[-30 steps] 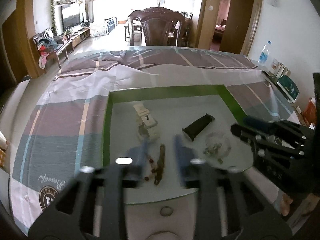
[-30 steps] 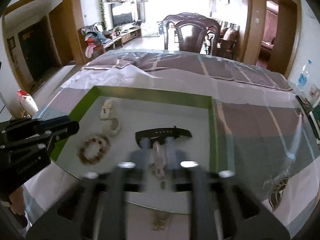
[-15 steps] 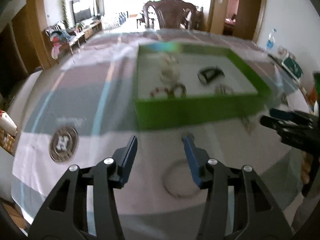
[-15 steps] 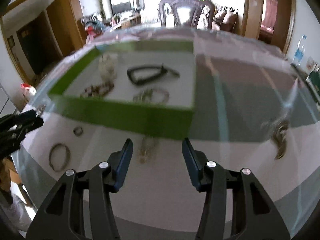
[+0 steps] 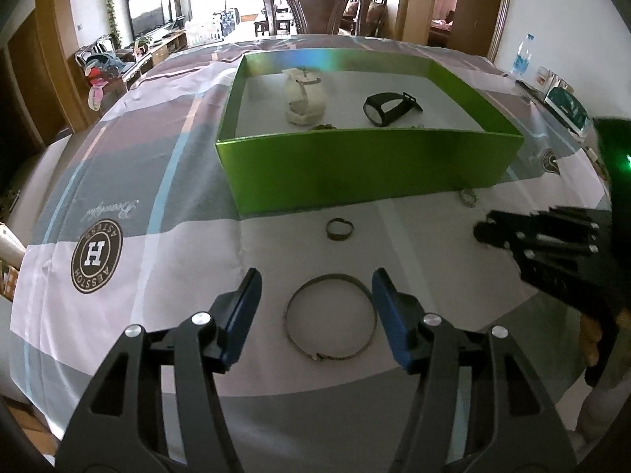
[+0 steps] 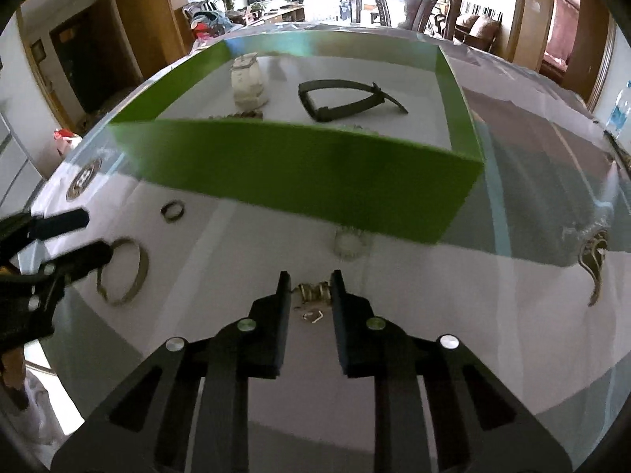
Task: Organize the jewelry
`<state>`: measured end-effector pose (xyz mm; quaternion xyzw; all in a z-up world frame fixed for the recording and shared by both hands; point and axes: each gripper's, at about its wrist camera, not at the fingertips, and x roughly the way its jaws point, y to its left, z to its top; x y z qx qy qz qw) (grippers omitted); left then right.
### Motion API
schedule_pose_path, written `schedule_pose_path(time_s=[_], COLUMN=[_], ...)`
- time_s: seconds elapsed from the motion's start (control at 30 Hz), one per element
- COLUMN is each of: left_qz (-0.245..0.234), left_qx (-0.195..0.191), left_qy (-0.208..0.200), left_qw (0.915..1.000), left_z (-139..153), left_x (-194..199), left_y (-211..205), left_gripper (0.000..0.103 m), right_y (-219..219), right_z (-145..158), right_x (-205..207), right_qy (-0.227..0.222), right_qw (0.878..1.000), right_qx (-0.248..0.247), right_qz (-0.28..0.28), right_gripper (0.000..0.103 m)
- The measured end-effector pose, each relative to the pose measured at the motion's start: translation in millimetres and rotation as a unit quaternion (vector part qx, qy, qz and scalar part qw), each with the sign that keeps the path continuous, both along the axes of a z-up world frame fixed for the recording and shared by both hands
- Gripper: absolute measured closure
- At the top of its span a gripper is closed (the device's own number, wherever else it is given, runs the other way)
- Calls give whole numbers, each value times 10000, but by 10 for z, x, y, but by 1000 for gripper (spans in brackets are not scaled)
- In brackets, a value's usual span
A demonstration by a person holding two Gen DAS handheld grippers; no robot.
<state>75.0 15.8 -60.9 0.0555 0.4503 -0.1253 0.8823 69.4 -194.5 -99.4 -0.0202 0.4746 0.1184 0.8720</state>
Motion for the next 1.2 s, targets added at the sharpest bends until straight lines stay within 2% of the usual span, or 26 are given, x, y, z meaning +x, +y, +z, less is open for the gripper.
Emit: schedule_pose_path(time_s=[0.1,0.2,0.37,0.47,0.63,0.7,0.97,1.07,1.2], left_qz=[-5,-1,22,72,130,114,22,7,46], left_qx=[-6,16,56,68,132,133,214,151,140], left_qy=[24,25,51,79,110,111,192,247,256], left_qw=[10000,10000,10000,9999,9998,9998,9996,9996,9996], left_z=[-16,-34,-66,-90,-123,-127,-213,-245,-251], left_x=[-9,-3,-19,-42,-60,-74,-63,-45,-41], left_y=[-19,-35,-35,1,44,48,-17,-16,5], left_gripper=[42,39,36,32,31,31,32,33,33], right_y=[-26,-113,-283,-395,-591,-595,-179,-102,-221], right_z=[19,81,140,116,57,45,18,-16,3], right_x=[-163,-277,-333,-343,-340,-359,-338,-257,-204], right_qy=[80,-59,-179,-160,-86,-49,-32,-22,-69], right_qw=[9999,9998,9983,9970,9929,9933,9990,9990,9969], right_qx=[134,165,154,108,44,73,274,208,246], right_qz=[55,-126,-524,-754,-1188,-1154,-356,-384,-747], right_gripper=[82,80,65,65,65,65,65,65,65])
